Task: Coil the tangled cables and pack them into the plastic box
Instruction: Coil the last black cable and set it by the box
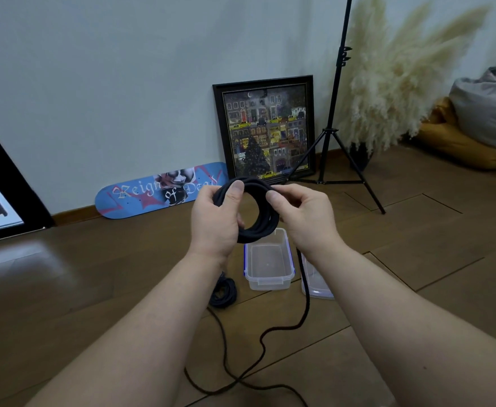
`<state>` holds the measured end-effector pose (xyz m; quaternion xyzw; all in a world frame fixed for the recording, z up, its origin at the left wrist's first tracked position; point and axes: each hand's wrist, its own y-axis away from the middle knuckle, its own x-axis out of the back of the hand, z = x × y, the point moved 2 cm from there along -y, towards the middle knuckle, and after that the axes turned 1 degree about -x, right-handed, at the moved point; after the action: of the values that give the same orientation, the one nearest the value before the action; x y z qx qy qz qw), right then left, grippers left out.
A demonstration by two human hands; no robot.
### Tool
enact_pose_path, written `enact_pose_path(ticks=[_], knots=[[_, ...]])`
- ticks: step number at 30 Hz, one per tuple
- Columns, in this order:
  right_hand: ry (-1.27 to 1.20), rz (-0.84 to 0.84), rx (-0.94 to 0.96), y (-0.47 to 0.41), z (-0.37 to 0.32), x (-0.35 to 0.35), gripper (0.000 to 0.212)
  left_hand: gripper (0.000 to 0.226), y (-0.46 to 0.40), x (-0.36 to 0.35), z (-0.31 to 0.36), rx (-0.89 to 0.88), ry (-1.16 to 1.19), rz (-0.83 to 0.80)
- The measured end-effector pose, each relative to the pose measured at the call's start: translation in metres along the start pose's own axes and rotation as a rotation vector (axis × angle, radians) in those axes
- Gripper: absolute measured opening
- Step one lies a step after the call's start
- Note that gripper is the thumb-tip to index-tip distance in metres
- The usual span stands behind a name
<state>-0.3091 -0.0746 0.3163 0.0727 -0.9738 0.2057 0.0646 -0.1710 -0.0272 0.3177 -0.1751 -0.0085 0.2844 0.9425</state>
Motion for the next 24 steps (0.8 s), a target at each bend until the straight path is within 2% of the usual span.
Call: enact_pose_path(ticks=[4, 6, 7, 8, 10, 12, 14, 16, 18, 20, 22, 24], knots=[[-0.272, -0.028, -0.186, 0.007, 0.003, -0.026, 0.019, 0.023, 0.001, -0.008, 0.001, -0.017, 0.025, 0.074], [-0.299, -0.015, -0.237, 0.009, 0.006, -0.035, 0.04, 0.022, 0.005, -0.014, 0.002, -0.024, 0.034, 0.091], [-0.254, 0.008, -0.228, 0.011, 0.006, -0.035, 0.049, 0.023, 0.008, -0.016, 0.001, -0.03, 0.022, 0.08], [-0.182, 0.048, -0.189, 0.012, 0.005, -0.032, 0.048, 0.026, 0.011, -0.019, 0.001, -0.038, -0.002, 0.053], [-0.034, 0.116, -0.097, 0.01, 0.003, -0.022, 0.035, 0.034, 0.015, -0.022, -0.001, -0.06, -0.067, -0.022], [0.04, 0.097, -0.043, 0.007, 0.002, -0.015, 0.027, 0.036, 0.015, -0.02, -0.001, -0.084, -0.144, -0.077], [0.059, 0.057, -0.002, 0.004, 0.002, -0.012, 0.023, 0.027, 0.012, -0.015, 0.003, -0.089, -0.176, -0.135], [0.105, 0.0, 0.031, 0.004, 0.002, -0.01, 0.022, 0.021, 0.006, -0.009, 0.008, -0.048, -0.105, -0.214], [0.143, -0.064, 0.073, 0.005, 0.001, -0.009, 0.023, 0.033, 0.002, -0.004, 0.012, -0.001, 0.005, -0.321], [0.2, -0.123, 0.114, 0.007, 0.001, -0.009, 0.024, 0.032, 0.003, -0.002, 0.016, 0.04, 0.07, -0.421], [0.245, -0.152, 0.145, 0.006, 0.001, -0.008, 0.025, 0.025, 0.005, -0.002, 0.017, 0.111, 0.149, -0.466], [0.261, -0.164, 0.174, 0.005, 0.0, -0.007, 0.025, 0.036, 0.007, -0.002, 0.017, 0.209, 0.236, -0.459]])
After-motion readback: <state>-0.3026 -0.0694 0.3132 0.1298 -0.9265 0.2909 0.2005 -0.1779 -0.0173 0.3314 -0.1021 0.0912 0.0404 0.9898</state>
